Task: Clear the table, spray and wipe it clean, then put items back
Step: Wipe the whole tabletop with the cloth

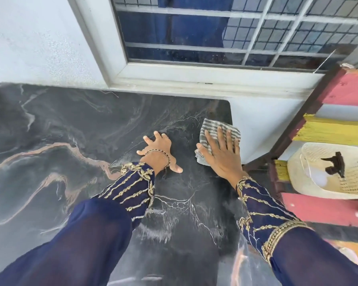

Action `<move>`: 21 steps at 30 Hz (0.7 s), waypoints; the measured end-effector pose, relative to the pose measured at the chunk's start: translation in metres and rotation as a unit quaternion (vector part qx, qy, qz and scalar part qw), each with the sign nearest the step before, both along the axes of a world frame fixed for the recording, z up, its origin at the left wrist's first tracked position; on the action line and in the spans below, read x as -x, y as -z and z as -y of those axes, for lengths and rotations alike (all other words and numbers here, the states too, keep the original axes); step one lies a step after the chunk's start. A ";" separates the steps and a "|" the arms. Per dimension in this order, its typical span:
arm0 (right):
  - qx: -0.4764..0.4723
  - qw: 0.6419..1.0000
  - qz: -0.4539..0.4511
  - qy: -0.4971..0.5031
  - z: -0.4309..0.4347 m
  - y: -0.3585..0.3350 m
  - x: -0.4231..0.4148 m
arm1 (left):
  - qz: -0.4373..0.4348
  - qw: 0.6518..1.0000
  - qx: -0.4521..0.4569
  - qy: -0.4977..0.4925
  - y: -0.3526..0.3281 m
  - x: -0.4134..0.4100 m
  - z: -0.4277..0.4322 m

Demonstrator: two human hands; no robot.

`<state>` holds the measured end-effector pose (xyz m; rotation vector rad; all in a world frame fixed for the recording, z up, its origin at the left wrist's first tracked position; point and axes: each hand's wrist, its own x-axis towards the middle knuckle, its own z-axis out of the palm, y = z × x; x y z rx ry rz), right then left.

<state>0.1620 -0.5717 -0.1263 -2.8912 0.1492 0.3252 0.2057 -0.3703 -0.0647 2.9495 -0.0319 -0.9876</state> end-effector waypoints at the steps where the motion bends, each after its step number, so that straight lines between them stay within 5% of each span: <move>1: 0.002 1.000 0.001 -0.002 -0.004 -0.002 0.020 | 0.040 0.999 -0.017 0.022 -0.001 0.010 0.000; 6: 0.041 0.999 0.005 -0.016 -0.021 -0.001 0.111 | 0.261 0.952 -0.006 0.163 0.012 0.093 0.001; 13: 0.046 0.997 0.055 -0.030 -0.038 0.003 0.250 | 0.217 0.957 0.134 0.139 0.019 0.225 -0.050; 21: -0.070 0.998 0.005 -0.005 -0.061 -0.012 0.342 | 0.220 0.956 0.135 0.139 0.012 0.300 -0.125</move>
